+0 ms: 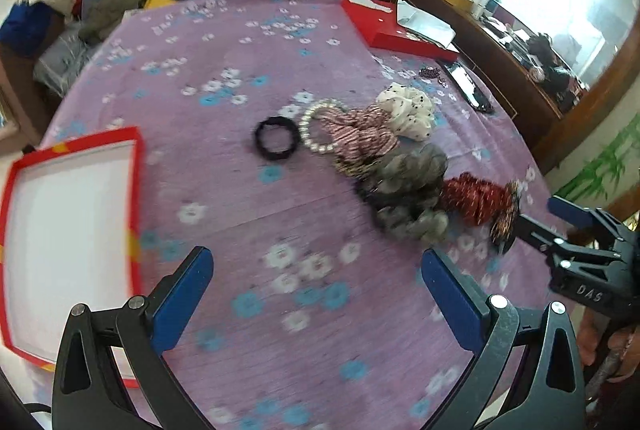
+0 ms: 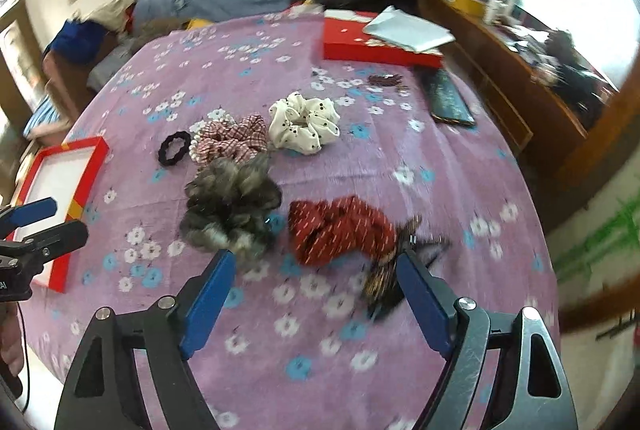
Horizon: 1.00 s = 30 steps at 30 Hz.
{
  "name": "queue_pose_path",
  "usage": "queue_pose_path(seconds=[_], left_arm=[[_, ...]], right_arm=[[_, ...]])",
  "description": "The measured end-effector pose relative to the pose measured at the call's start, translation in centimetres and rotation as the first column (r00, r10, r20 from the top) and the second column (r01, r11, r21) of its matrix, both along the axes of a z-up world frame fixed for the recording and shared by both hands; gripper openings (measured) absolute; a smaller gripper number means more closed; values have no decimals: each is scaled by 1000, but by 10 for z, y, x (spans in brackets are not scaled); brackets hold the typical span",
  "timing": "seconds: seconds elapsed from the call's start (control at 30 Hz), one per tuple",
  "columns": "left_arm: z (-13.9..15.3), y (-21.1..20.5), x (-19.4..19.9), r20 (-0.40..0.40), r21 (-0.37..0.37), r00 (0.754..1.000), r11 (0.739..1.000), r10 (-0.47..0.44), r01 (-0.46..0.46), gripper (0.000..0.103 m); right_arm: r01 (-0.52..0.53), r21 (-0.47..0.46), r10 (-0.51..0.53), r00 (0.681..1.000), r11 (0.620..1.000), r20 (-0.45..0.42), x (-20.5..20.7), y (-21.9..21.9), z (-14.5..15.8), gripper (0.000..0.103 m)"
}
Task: Organize jewelry
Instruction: 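Grasp the grey sheer scrunchie with the left tool while the right tool grasps the red polka-dot scrunchie, then carry both scrunchies into the red-framed tray and open both tools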
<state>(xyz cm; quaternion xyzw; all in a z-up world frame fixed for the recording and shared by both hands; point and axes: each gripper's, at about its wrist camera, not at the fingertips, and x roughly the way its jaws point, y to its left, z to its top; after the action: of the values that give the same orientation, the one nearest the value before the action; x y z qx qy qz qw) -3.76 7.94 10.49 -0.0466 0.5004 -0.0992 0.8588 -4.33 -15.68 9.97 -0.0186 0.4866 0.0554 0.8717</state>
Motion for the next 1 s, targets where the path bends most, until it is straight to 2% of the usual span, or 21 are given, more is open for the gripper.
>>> queue_pose_path(seconds=[0.13,0.37,0.43,0.5,0.57,0.63,0.67,0.7,0.8,1.0], left_arm=[[-18,-24,23,-48,-20,999,1000,11,-12,103],[-51,-50,53,-125,-53,992,998,32,-39,100],[-58,-55,59,-146,-69,989,996,39,-49,93],[-65,-59,65,-174,-93,984,994,37,-54,76],[-73,-63,69,-199,-107,979,993,31,-53,65],[-78,-68,70,-212,-113,977,992,22,-47,44],[-81,-71,70,-220,-112,975,993,15,-41,23],[-82,-73,70,-227,-107,974,993,15,-40,18],[-73,-73,65,-203,-125,979,991,15,-41,14],[-31,-51,40,-129,-165,991,985,31,-52,14]], right_arm=[[-58,25,59,996,998,-65,33,-14,-18,85],[-151,39,155,977,988,-144,63,-19,-48,83],[-159,47,165,972,986,-170,68,-21,-57,79],[-162,56,170,967,985,-188,71,-23,-64,76],[-171,48,177,965,984,-191,71,-24,-67,71],[-181,44,186,964,983,-192,71,-23,-69,60],[-187,44,192,962,981,-196,71,-22,-70,48],[-190,47,196,959,981,-203,71,-22,-71,38],[-183,59,191,961,981,-200,70,-24,-70,25],[-150,96,163,975,984,-151,65,-22,-49,21]])
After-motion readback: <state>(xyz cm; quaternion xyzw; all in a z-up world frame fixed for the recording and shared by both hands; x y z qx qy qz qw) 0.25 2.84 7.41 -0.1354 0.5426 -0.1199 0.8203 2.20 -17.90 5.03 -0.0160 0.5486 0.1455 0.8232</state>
